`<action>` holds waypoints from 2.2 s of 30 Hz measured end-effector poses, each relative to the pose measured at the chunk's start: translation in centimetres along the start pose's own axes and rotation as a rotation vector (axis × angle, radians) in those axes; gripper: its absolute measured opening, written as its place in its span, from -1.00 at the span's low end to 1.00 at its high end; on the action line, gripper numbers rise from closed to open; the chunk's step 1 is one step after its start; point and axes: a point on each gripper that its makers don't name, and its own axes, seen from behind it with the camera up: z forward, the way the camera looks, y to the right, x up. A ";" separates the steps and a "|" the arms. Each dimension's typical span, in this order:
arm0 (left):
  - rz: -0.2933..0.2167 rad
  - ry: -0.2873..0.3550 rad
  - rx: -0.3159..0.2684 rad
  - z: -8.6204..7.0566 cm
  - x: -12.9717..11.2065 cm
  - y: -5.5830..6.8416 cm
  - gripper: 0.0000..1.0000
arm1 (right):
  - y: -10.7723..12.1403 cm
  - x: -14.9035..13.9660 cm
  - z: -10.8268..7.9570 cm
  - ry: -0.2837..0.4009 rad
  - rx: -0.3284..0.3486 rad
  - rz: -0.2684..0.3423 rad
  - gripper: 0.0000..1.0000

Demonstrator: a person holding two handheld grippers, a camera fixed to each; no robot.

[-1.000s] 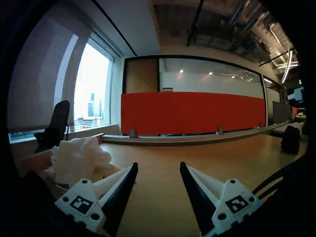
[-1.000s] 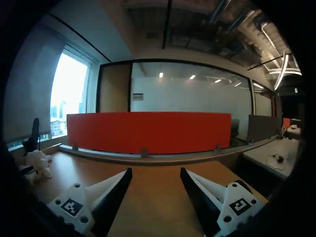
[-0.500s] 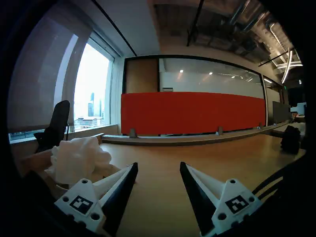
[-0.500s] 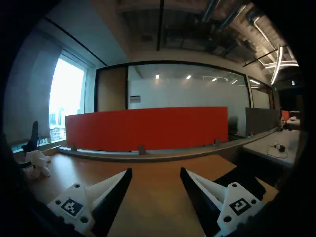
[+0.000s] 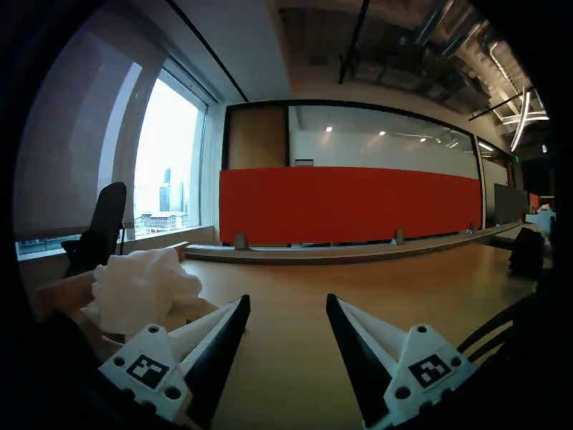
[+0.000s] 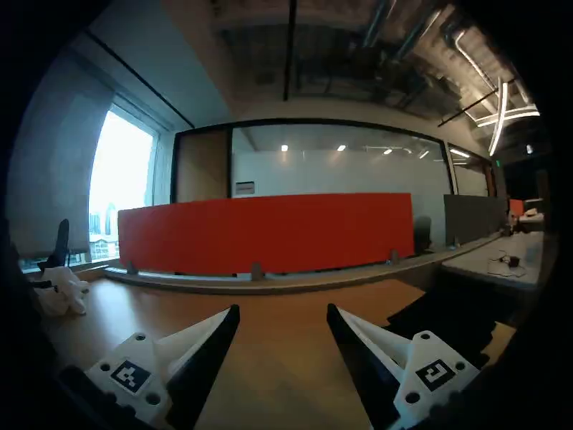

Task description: Fold towel

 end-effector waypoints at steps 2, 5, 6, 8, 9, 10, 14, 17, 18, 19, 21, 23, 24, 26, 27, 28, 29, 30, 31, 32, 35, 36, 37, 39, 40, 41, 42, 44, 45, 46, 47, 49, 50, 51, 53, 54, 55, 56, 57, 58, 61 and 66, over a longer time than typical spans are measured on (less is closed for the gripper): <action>0.000 0.000 0.000 0.0 0.0 0.0 0.56 | -0.3 -0.7 0.0 -0.004 0.010 -0.002 0.88; 0.000 0.000 0.000 0.0 0.0 0.0 0.56 | -0.5 -1.7 0.1 -0.013 0.019 0.001 0.88; 0.000 0.000 0.000 0.0 0.0 0.0 0.56 | -0.5 -2.1 0.1 -0.016 0.021 0.002 0.88; 0.000 0.000 0.000 0.0 0.0 0.0 0.56 | -0.4 -2.6 0.2 -0.022 0.017 0.001 0.88; 0.000 0.000 0.000 0.0 0.0 0.0 0.56 | -0.4 -3.0 0.2 -0.025 0.015 0.000 0.88; 0.000 0.000 0.000 0.0 0.0 0.0 0.56 | -0.3 -3.3 0.2 -0.031 0.013 -0.004 0.88; 0.000 0.000 0.000 0.0 0.0 0.0 0.56 | -0.1 -4.3 0.1 -0.047 0.001 -0.022 0.88; 0.000 0.000 0.000 0.0 0.0 0.0 0.56 | 0.1 -4.5 -0.1 -0.046 -0.009 -0.033 0.88; 0.000 0.000 0.000 0.0 0.0 0.0 0.56 | 0.2 -4.6 -0.1 -0.045 -0.011 -0.036 0.88; 0.000 0.000 0.000 0.0 0.0 0.0 0.56 | 0.1 -4.5 -0.2 -0.046 -0.011 -0.034 0.88; 0.000 0.000 0.000 0.0 0.0 0.0 0.56 | 0.0 -4.3 -0.3 -0.046 -0.010 -0.032 0.88; 0.000 0.000 0.000 0.0 0.0 0.0 0.56 | -0.3 -4.3 -0.3 -0.043 -0.007 -0.032 0.88; 0.000 0.000 0.000 0.0 0.0 0.0 0.56 | -0.4 -4.2 -0.3 -0.042 -0.006 -0.032 0.88; 0.000 0.000 0.000 0.0 0.0 0.0 0.56 | -0.6 -4.4 -0.1 -0.043 -0.003 -0.040 0.88; 0.000 0.000 0.000 0.0 0.0 0.0 0.56 | -0.7 -4.5 -0.1 -0.044 -0.002 -0.044 0.88; 0.000 0.000 0.000 0.0 0.0 0.0 0.56 | -0.8 -4.6 0.0 -0.046 -0.002 -0.049 0.88; 0.000 0.000 0.000 0.0 0.0 0.0 0.56 | -0.9 -4.6 0.0 -0.047 -0.001 -0.054 0.88; 0.000 0.000 0.000 0.0 0.0 0.0 0.56 | -1.0 -4.7 0.0 -0.048 0.000 -0.059 0.88; 0.000 0.000 0.000 0.0 0.0 0.0 0.56 | -1.0 -4.7 0.0 -0.048 0.001 -0.062 0.88; 0.000 0.000 0.000 0.0 0.0 0.0 0.56 | -1.1 -4.7 0.1 -0.047 0.002 -0.064 0.88; 0.000 0.000 0.000 0.0 0.0 0.0 0.56 | -1.2 -4.8 0.0 -0.046 0.004 -0.066 0.88; 0.000 0.000 0.000 0.0 0.0 0.0 0.56 | -1.1 -4.9 0.0 -0.047 0.004 -0.066 0.88; 0.000 0.000 0.000 0.0 0.0 0.0 0.56 | -1.1 -5.0 0.0 -0.047 0.004 -0.064 0.88; 0.000 0.000 0.000 0.0 -0.1 0.0 0.56 | -1.0 -5.1 -0.1 -0.048 0.003 -0.061 0.88; 0.000 0.000 0.000 0.0 -0.1 0.0 0.56 | -0.9 -5.1 -0.1 -0.047 0.003 -0.058 0.88; 0.000 0.000 0.000 0.0 -0.1 0.0 0.56 | -0.8 -5.1 -0.1 -0.046 0.003 -0.054 0.88; 0.000 0.000 0.000 0.0 -0.1 0.0 0.56 | -0.8 -5.1 -0.1 -0.045 0.003 -0.051 0.88; 0.000 0.000 0.000 0.0 -0.1 0.0 0.56 | -0.8 -5.0 -0.2 -0.043 0.006 -0.051 0.88; 0.000 0.000 0.000 0.0 -0.1 0.0 0.56 | -0.8 -5.0 -0.2 -0.041 0.007 -0.051 0.88; 0.000 0.000 0.000 0.0 -0.1 0.0 0.56 | -0.9 -5.0 -0.3 -0.040 0.008 -0.052 0.88; 0.000 0.000 0.000 0.0 -0.1 0.0 0.56 | -0.9 -5.0 -0.3 -0.039 0.008 -0.052 0.88; 0.000 0.000 0.000 0.0 -0.1 0.0 0.56 | -0.9 -4.9 -0.3 -0.038 0.009 -0.051 0.89; 0.000 0.000 0.000 0.0 -0.1 0.0 0.56 | -0.8 -4.9 -0.4 -0.037 0.010 -0.050 0.88; 0.000 0.000 0.000 0.0 -0.1 0.0 0.56 | -0.8 -4.9 -0.4 -0.037 0.010 -0.049 0.88; 0.000 0.000 0.000 0.0 -0.1 0.0 0.56 | -0.9 -4.9 -0.4 -0.037 0.014 -0.049 0.88; 0.000 0.000 0.000 0.0 -0.1 0.0 0.56 | -0.9 -4.9 -0.4 -0.037 0.015 -0.049 0.88; 0.000 0.000 0.000 0.0 -0.1 0.0 0.56 | -0.9 -4.9 -0.4 -0.037 0.016 -0.049 0.88; 0.000 0.000 0.000 0.0 -0.1 0.0 0.56 | -0.9 -4.9 -0.4 -0.038 0.016 -0.048 0.88; 0.000 0.000 0.000 0.0 -0.1 0.0 0.56 | -0.9 -4.9 -0.4 -0.038 0.017 -0.048 0.88; 0.000 0.000 0.000 0.0 -0.1 0.0 0.56 | -0.9 -4.9 -0.4 -0.038 0.017 -0.048 0.88; 0.000 0.000 0.000 0.0 -0.1 0.0 0.56 | -0.9 -4.9 -0.4 -0.038 0.017 -0.048 0.89; 0.000 0.000 0.000 0.0 0.0 0.0 0.56 | -1.0 -4.9 -0.4 -0.039 0.017 -0.048 0.90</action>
